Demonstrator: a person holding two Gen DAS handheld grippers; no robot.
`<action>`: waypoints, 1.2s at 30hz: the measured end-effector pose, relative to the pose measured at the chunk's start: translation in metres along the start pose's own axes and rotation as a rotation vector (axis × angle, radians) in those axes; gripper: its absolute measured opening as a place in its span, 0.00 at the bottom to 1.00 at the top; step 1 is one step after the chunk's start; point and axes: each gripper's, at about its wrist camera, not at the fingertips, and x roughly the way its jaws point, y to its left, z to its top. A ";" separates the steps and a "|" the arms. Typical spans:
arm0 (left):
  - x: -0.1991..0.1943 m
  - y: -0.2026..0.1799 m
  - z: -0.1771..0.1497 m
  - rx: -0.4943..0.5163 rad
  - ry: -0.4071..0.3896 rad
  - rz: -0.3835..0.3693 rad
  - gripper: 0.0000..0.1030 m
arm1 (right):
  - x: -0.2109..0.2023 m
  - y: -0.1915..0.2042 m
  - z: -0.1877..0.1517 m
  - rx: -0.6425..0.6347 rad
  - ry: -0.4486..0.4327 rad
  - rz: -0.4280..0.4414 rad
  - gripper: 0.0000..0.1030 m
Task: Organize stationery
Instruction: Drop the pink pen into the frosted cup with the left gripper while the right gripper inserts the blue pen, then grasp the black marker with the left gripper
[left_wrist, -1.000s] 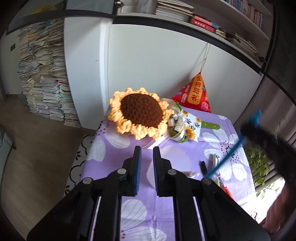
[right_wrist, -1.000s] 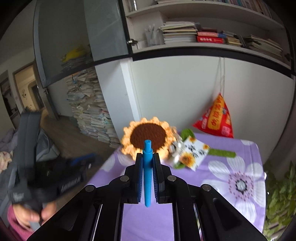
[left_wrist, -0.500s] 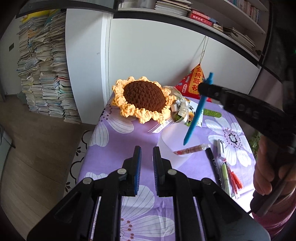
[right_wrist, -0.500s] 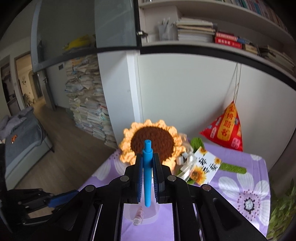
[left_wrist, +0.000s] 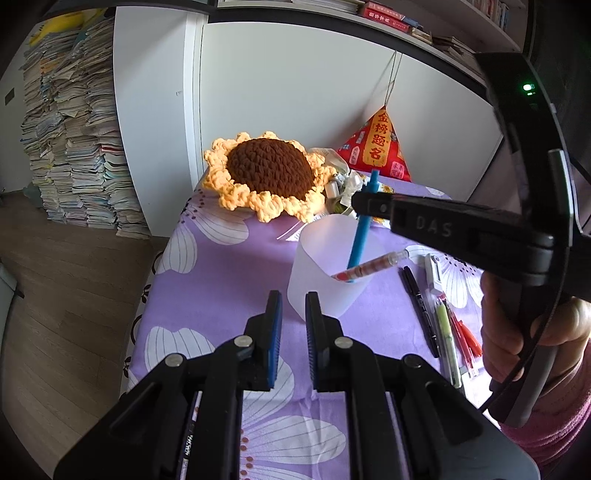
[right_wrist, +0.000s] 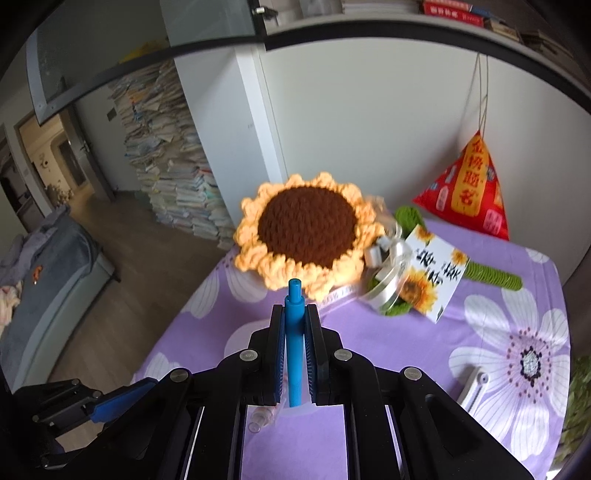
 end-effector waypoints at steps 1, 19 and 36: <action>0.000 0.000 -0.001 0.001 0.001 0.000 0.10 | 0.002 0.000 -0.001 0.004 0.013 0.001 0.11; 0.029 -0.089 -0.019 0.171 0.119 -0.164 0.10 | -0.132 -0.073 -0.064 0.096 -0.102 -0.135 0.42; 0.165 -0.157 0.023 0.051 0.314 -0.009 0.35 | -0.138 -0.143 -0.155 0.265 -0.002 -0.144 0.42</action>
